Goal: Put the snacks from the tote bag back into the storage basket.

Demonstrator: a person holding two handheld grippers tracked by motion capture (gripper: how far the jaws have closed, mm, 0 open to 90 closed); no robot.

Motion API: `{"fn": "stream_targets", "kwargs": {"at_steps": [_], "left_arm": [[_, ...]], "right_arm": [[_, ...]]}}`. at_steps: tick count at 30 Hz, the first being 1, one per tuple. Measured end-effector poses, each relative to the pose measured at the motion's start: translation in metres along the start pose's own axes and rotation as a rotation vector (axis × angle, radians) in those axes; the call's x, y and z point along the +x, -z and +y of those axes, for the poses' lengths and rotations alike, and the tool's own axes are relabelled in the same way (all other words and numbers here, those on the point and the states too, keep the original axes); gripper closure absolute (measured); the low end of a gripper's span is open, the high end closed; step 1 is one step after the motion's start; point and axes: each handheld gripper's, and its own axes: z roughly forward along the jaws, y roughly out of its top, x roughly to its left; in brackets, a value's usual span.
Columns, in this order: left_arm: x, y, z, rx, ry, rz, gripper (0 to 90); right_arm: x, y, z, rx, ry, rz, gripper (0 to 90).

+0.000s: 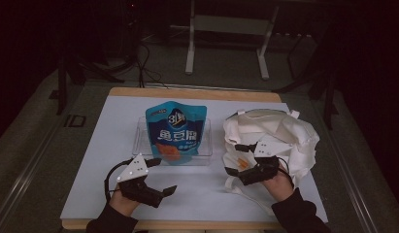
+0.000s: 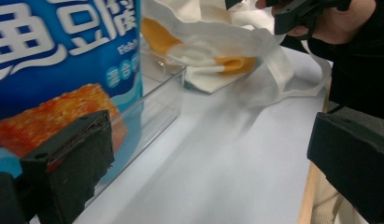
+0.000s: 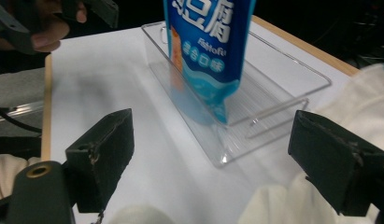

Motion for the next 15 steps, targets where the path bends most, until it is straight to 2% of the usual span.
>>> {"fn": "stream_targets", "kwargs": {"at_steps": [7,10,11,13,15], "left_arm": [[-0.006,-0.007,-0.001,0.020,-0.004,-0.027,0.9],[-0.009,-0.010,-0.001,0.029,-0.020,-0.037,0.9],[-0.009,-0.011,-0.002,0.024,-0.023,-0.047,0.9],[-0.009,-0.014,-0.004,0.007,-0.025,-0.094,0.9],[-0.010,-0.017,-0.006,0.008,-0.025,-0.109,0.9]], "right_arm": [[0.003,0.011,-0.012,-0.009,0.001,-0.040,14.5],[0.006,0.015,-0.016,-0.008,0.011,-0.060,14.5],[0.007,0.016,-0.017,-0.007,0.020,-0.062,14.5],[0.008,0.018,-0.018,-0.004,0.035,-0.069,14.5],[0.010,0.021,-0.019,-0.004,0.044,-0.086,14.5]]}}
